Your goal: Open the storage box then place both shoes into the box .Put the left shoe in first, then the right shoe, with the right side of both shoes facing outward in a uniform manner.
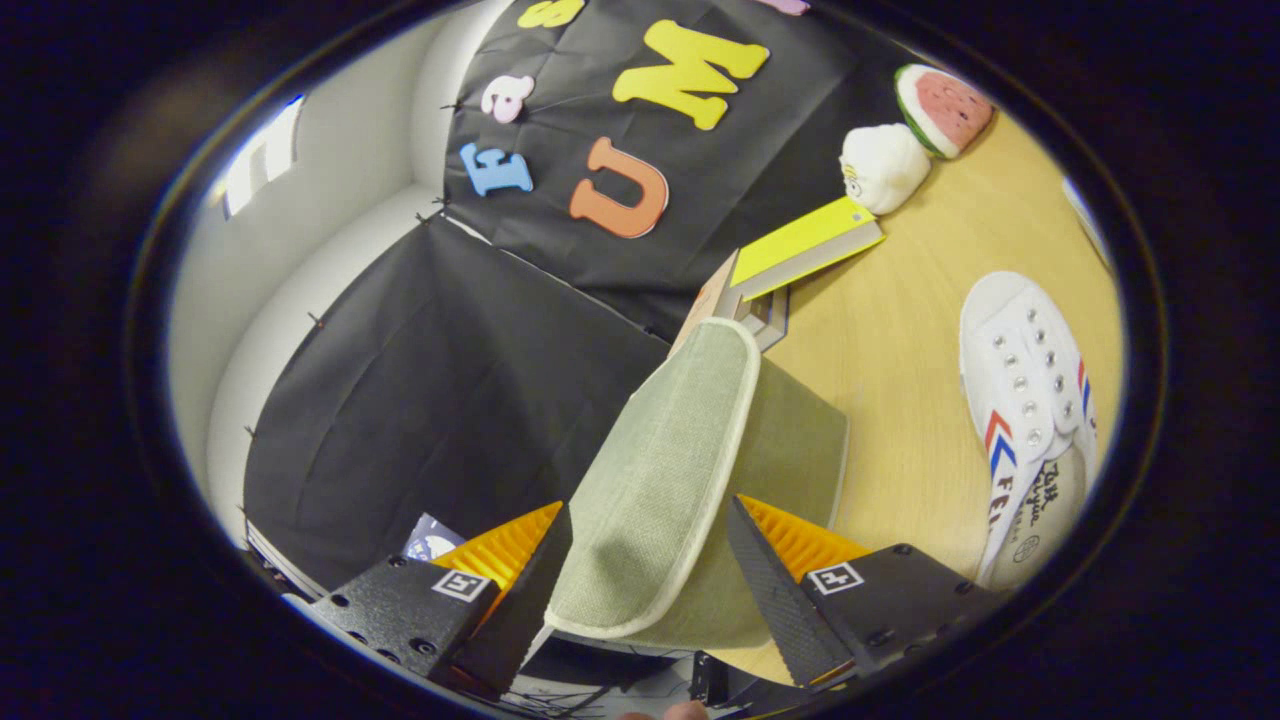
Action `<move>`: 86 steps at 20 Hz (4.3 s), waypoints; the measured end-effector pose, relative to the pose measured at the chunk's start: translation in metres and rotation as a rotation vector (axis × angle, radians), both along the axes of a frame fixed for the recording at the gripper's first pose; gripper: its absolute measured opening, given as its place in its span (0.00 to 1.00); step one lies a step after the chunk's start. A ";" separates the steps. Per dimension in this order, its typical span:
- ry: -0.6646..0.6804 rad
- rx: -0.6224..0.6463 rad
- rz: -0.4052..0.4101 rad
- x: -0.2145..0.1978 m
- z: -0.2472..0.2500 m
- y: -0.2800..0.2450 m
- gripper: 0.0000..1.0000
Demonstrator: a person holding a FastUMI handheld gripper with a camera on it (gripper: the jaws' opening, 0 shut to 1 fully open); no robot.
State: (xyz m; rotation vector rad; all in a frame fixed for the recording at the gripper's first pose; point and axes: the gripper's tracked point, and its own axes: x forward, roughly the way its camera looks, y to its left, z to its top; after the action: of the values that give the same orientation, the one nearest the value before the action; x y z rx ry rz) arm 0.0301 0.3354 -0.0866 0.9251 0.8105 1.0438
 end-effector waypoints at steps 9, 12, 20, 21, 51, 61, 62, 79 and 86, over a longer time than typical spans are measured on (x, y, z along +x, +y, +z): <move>0.057 0.086 0.042 -0.004 0.022 -0.001 0.71; -0.007 0.059 0.006 0.000 0.043 -0.012 0.36; -0.151 -0.014 0.011 -0.014 0.123 0.015 0.05; -0.189 -0.040 0.016 -0.018 0.136 0.027 0.05; -0.810 -0.472 -0.173 -0.046 0.168 0.154 0.99; -0.772 -0.635 -0.368 -0.006 0.133 -0.033 1.00; -0.769 -0.646 -0.380 -0.006 0.132 -0.052 1.00; -0.229 -1.070 -0.177 0.056 -0.058 -0.192 1.00; -0.071 -1.071 -0.108 0.066 -0.112 -0.184 1.00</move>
State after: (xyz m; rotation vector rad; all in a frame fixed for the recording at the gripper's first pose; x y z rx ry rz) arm 0.0960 0.1516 -0.1986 0.0103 1.0666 0.4107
